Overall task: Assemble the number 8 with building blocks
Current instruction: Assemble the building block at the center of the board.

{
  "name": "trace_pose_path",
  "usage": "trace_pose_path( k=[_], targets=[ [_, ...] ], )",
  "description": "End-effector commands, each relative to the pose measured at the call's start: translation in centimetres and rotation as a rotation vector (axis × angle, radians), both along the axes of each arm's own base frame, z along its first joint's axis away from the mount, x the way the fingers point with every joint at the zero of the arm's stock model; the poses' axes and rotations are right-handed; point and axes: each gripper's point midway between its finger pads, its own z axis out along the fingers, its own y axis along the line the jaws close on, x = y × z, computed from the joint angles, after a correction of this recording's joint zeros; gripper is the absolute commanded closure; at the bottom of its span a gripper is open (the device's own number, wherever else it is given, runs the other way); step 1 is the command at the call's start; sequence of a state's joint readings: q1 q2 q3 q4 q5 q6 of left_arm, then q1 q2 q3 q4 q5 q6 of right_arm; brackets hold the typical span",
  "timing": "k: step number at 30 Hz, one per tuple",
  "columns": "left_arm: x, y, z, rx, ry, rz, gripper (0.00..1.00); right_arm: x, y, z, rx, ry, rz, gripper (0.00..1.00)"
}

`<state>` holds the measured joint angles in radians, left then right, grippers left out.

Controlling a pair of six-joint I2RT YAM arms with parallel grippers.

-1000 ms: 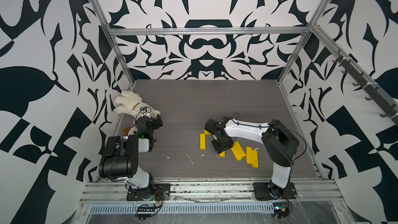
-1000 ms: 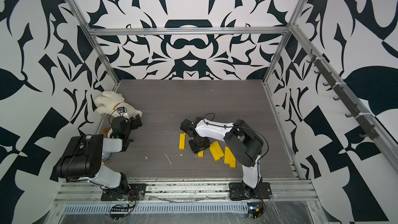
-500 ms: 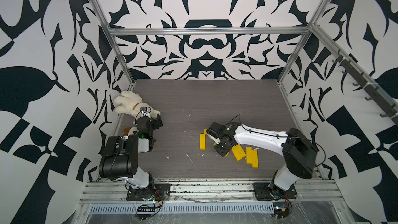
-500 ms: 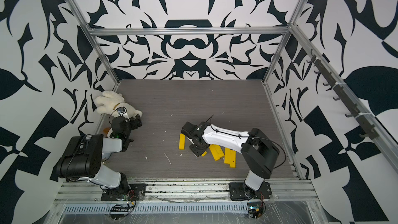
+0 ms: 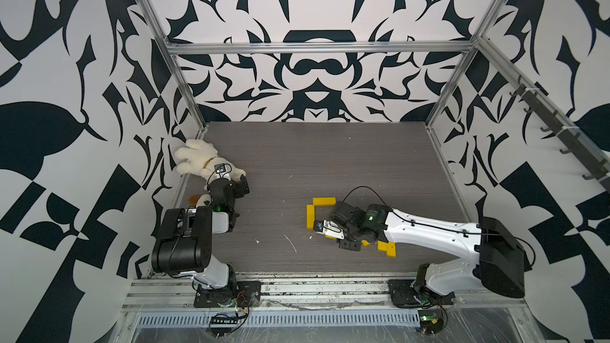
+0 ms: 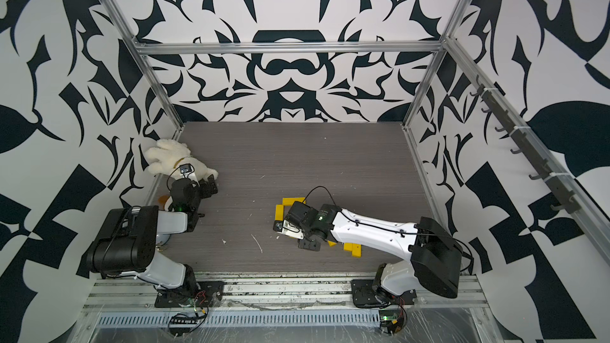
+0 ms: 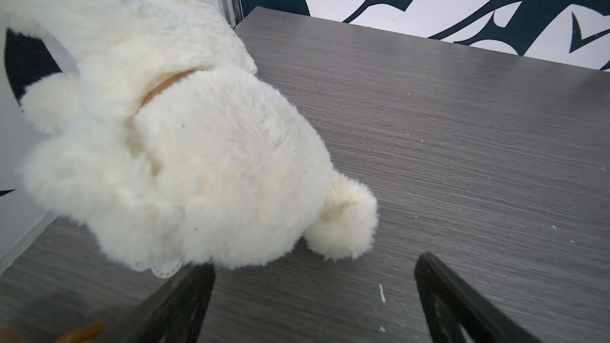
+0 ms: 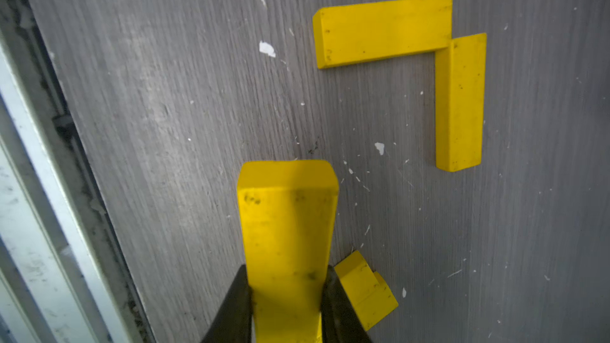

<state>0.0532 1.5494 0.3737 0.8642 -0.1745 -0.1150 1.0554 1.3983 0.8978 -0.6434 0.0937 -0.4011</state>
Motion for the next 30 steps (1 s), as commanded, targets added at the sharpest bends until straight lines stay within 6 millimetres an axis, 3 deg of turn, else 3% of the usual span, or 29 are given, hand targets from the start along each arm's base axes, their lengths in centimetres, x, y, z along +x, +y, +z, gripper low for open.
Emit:
trace_pose_path(
  k=[1,6,12,20,30],
  targets=[
    [0.4,0.1,0.9,-0.001,-0.030,-0.002,0.01,0.8,2.1,0.5,0.039,-0.056,0.121,0.81],
    [0.4,0.1,0.8,-0.001,-0.028,0.000,0.01,1.4,3.9,-0.7,0.017,-0.039,0.185,0.88],
    [0.4,0.1,0.8,-0.001,-0.028,-0.002,0.01,1.7,5.5,-2.3,0.023,-0.016,0.206,0.89],
    [0.4,0.1,0.9,0.000,-0.029,-0.001,0.01,2.7,5.6,-3.6,-0.013,-0.030,0.203,0.89],
    [0.4,0.1,0.8,0.000,-0.029,-0.002,0.01,3.1,3.9,-4.2,-0.085,0.028,0.225,0.89]
  ],
)
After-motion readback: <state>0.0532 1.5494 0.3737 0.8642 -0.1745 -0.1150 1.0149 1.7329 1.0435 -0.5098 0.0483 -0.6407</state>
